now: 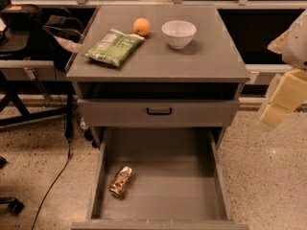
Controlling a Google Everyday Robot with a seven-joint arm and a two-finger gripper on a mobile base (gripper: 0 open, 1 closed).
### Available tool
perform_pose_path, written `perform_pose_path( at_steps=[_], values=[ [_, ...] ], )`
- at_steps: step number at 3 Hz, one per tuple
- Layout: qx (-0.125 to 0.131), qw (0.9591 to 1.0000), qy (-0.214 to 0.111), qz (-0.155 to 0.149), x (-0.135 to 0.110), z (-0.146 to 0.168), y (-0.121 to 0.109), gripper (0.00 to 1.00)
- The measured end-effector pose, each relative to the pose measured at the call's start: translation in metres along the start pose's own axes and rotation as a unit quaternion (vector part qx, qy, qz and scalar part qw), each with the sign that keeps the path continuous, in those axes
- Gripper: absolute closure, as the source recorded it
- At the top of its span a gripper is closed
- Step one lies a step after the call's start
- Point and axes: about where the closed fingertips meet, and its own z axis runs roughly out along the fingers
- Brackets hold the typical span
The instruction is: Pick orange can from middle drawer and place on counter
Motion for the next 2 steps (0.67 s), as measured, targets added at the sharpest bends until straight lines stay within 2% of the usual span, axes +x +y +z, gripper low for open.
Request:
perform_pose_path(
  at_steps=[1,2],
  values=[
    [-0.02,0.9987,-0.002,0.046,-0.0011,0.0114,0.004,0.0],
    [-0.019,0.9986,-0.007,0.048,-0.0008,0.0121,0.0043,0.0]
  ],
)
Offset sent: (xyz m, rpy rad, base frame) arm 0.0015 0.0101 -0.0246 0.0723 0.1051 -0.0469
